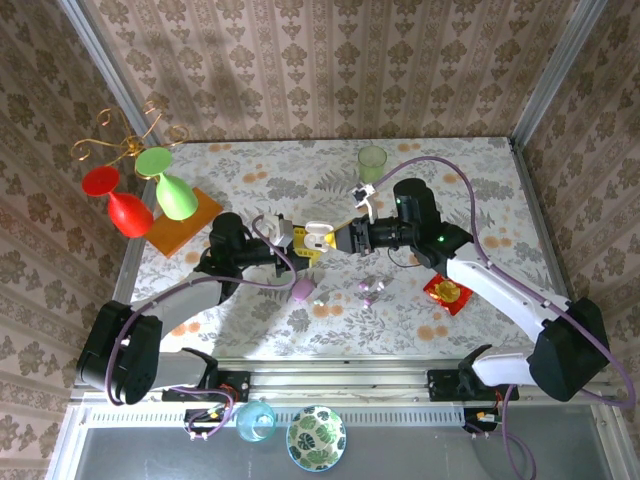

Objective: Insert wireless bluetooth earbuds into charging case

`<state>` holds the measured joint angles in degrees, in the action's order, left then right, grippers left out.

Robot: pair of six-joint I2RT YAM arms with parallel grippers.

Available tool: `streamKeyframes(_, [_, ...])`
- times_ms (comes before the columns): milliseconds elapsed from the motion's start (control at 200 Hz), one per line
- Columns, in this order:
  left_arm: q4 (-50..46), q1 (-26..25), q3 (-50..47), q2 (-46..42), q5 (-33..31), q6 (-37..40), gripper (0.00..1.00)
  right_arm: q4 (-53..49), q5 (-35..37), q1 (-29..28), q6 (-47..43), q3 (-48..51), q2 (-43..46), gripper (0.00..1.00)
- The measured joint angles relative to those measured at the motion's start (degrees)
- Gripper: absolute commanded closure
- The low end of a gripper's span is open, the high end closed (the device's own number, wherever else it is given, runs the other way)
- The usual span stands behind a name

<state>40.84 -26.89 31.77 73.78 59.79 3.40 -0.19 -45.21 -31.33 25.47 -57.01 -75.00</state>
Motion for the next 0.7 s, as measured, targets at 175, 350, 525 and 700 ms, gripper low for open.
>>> streamKeyframes(175, [0.0, 0.0, 0.0, 0.0, 0.0, -0.02, 0.81, -0.33, 1.22, -0.59, -1.38, -0.04, -0.98, 0.79])
streamKeyframes(350, [-0.09, 0.0, 0.0, 0.0, -0.02, -0.02, 0.81, -1.38, 2.54, -0.61, -2.82, -0.31, -1.25, 0.8])
streamKeyframes(525, [-0.07, 0.0, 0.0, 0.0, -0.04, -0.02, 0.81, -2.62, 3.96, -0.74, -3.58, -0.59, -1.55, 0.8])
streamKeyframes(700, [-0.11, 0.0, 0.0, 0.0, -0.04, -0.02, 0.81, -3.48, 4.92, -0.83, -4.48, -0.94, -1.9, 0.78])
